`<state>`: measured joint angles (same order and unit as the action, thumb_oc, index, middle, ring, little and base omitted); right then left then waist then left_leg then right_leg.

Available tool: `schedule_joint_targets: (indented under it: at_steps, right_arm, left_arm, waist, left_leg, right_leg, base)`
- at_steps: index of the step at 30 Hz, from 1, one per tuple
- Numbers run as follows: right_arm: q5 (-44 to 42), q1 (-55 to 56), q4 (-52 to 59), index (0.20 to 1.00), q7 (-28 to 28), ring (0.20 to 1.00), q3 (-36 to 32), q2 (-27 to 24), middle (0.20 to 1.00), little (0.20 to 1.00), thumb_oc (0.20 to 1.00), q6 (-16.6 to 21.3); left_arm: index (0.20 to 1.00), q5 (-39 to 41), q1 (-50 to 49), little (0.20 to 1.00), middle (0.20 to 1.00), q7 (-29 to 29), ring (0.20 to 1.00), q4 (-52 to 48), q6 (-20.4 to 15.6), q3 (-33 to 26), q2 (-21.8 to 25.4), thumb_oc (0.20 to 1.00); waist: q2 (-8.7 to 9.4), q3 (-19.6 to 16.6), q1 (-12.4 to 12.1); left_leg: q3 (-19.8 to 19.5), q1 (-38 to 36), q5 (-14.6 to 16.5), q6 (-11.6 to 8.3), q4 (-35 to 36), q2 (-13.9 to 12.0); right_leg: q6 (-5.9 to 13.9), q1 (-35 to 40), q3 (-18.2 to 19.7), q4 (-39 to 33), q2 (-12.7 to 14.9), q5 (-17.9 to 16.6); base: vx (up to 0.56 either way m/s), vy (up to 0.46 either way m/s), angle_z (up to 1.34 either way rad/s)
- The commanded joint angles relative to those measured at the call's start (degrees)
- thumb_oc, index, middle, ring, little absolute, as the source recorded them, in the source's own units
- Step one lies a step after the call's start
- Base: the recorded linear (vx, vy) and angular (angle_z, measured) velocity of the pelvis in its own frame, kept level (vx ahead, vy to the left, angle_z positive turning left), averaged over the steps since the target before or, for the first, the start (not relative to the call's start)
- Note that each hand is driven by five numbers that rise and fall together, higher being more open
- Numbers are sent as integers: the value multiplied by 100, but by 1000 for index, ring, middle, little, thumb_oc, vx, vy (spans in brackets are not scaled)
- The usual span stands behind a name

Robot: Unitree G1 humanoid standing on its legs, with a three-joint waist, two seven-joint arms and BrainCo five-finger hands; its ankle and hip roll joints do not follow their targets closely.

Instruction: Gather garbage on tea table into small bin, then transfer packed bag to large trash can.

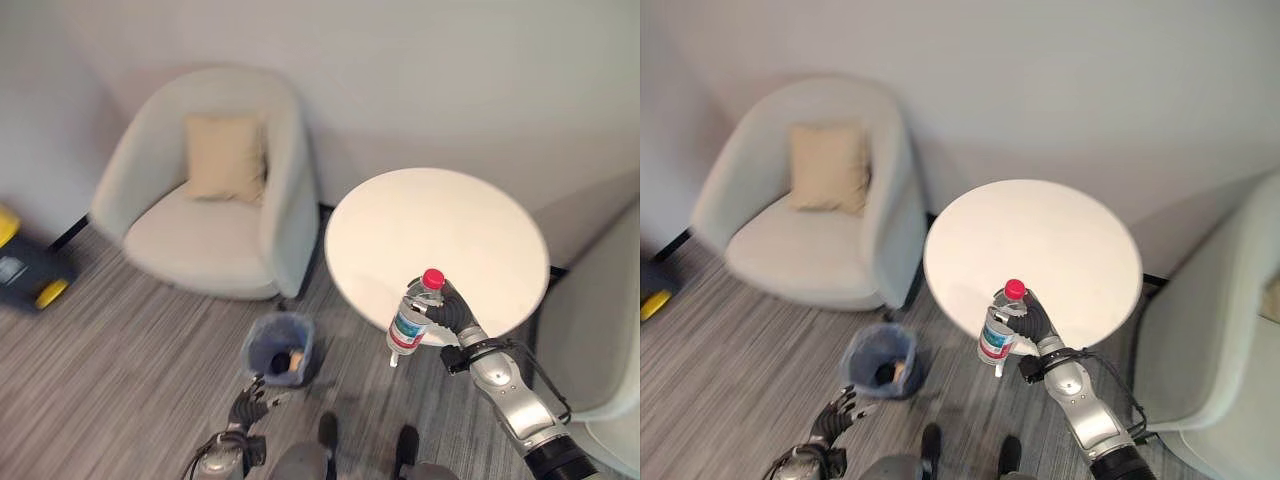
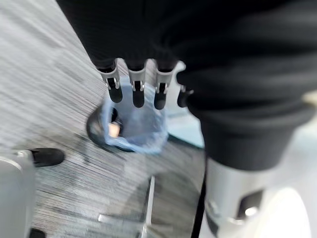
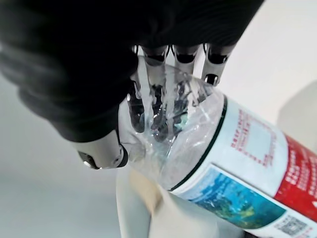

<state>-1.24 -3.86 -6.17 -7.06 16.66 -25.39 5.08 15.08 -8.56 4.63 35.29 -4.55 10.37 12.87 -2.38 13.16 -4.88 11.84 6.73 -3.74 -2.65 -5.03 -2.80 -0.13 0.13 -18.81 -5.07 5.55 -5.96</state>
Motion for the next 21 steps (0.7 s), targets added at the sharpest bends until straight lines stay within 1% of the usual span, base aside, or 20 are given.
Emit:
schedule_joint_targets:
  at_steps: [1,2,3,4,6,7,8,9,10,11,12,13,14,15,18,21]
  right_arm:
    - [-141,-243,500,200,-184,200,-344,43,200,200,200,476]
    - [-174,-230,521,200,-199,200,-375,41,200,200,200,455]
    - [-172,-206,527,200,-214,200,-411,28,200,200,200,457]
    - [-167,-201,505,200,-224,200,-453,29,200,200,200,436]
    - [-144,-211,478,200,-235,200,-471,28,200,200,200,417]
    - [-111,-232,450,200,-256,200,-513,50,200,200,200,373]
    - [-109,-233,449,200,-256,200,-514,52,200,200,200,373]
    - [-113,-247,437,200,-262,200,-518,115,200,200,200,351]
    - [-138,-282,415,200,-274,200,-487,208,200,200,200,373]
    - [-145,-284,430,200,-263,200,-472,239,200,200,200,377]
    - [-145,-307,442,200,-260,200,-473,252,200,200,200,379]
    - [-123,-337,451,200,-255,200,-456,253,200,200,200,384]
    - [-91,-358,480,200,-229,200,-431,250,200,200,200,369]
    - [-74,-368,498,200,-214,200,-412,246,200,200,200,366]
    - [-101,-359,508,200,-137,200,-342,238,200,200,200,370]
    - [-71,-249,492,200,-58,200,-295,186,200,200,200,359]
  left_arm:
    - [1000,-40,53,1000,1000,84,1000,-30,-188,-45,301,1000]
    - [1000,-35,78,1000,1000,90,1000,-55,-196,-29,310,1000]
    - [1000,-31,88,1000,1000,89,1000,-91,-193,-39,310,1000]
    - [1000,-45,72,1000,1000,84,1000,-125,-200,-34,296,1000]
    - [1000,-72,51,1000,1000,88,1000,-139,-205,-25,287,1000]
    - [1000,-123,36,1000,1000,87,1000,-114,-194,-44,293,1000]
    - [1000,-124,37,1000,1000,87,1000,-113,-194,-45,295,1000]
    - [1000,-146,54,1000,1000,75,1000,-117,-163,-49,340,1000]
    - [1000,-174,119,1000,1000,80,1000,-130,-162,-89,441,1000]
    - [1000,-178,163,1000,1000,91,1000,-168,-159,-109,506,1000]
    - [1000,-165,205,1000,1000,103,1000,-187,-161,-137,540,1000]
    - [1000,-137,245,1000,1000,141,1000,-222,-181,-170,575,1000]
    - [1000,-121,245,1000,1000,150,1000,-257,-188,-202,579,1000]
    - [1000,-134,234,1000,1000,151,1000,-267,-191,-213,580,1000]
    - [1000,-136,207,1000,1000,133,1000,-261,-205,-196,564,1000]
    - [1000,-123,206,1000,1000,115,1000,-275,-218,-179,538,1000]
  waist:
    - [269,-115,194]
    - [293,-84,221]
    - [282,-104,242]
    - [253,-135,250]
    - [234,-163,248]
    - [255,-197,207]
    - [259,-197,207]
    - [302,-187,146]
    - [356,-144,80]
    - [378,-97,95]
    - [368,-62,120]
    - [346,-7,165]
    - [319,20,198]
    - [311,34,213]
    - [280,103,259]
    - [282,260,349]
  left_leg:
    - [220,-67,406,-53,-221,-216]
    - [353,13,415,-53,-347,-299]
    - [463,-110,573,-102,-238,-366]
    - [528,-160,586,-81,-165,-376]
    - [521,-188,596,-77,-99,-349]
    - [474,-189,657,-22,-74,-263]
    - [474,-190,660,-17,-73,-257]
    - [411,-190,724,80,-59,-163]
    - [338,-198,808,172,-56,-58]
    - [234,-199,850,224,-57,11]
    - [240,-129,744,301,-38,36]
    - [154,-162,770,339,10,87]
    - [98,-214,786,372,59,129]
    - [73,-279,788,390,116,157]
    - [-92,-468,801,434,264,261]
    - [-430,-552,885,456,164,388]
  right_leg:
    - [298,657,-115,151,-7,1227]
    - [303,629,-196,155,46,1207]
    - [353,663,-266,140,81,1276]
    - [392,677,-347,132,102,1269]
    - [423,688,-384,147,125,1272]
    - [474,729,-417,244,218,1299]
    - [479,726,-417,251,225,1303]
    - [497,667,-387,552,339,1376]
    - [546,484,-311,961,446,1438]
    - [549,308,-123,1223,443,1456]
    - [527,40,41,1443,414,1368]
    - [541,-232,346,1640,312,1359]
    - [539,-369,555,1648,221,1338]
    - [523,-426,659,1589,157,1310]
    - [501,-709,806,1354,2,1123]
    - [551,-1012,1118,1382,-135,1024]
  base:
    - [-4,119,41]
    - [48,144,46]
    - [104,165,63]
    - [166,200,66]
    - [129,196,53]
    - [123,179,34]
    - [199,302,34]
    - [147,247,24]
    - [176,284,29]
    - [45,218,28]
    - [-5,150,24]
    - [-1,150,21]
    - [98,111,20]
    - [132,78,18]
    - [129,34,20]
    - [98,-15,51]
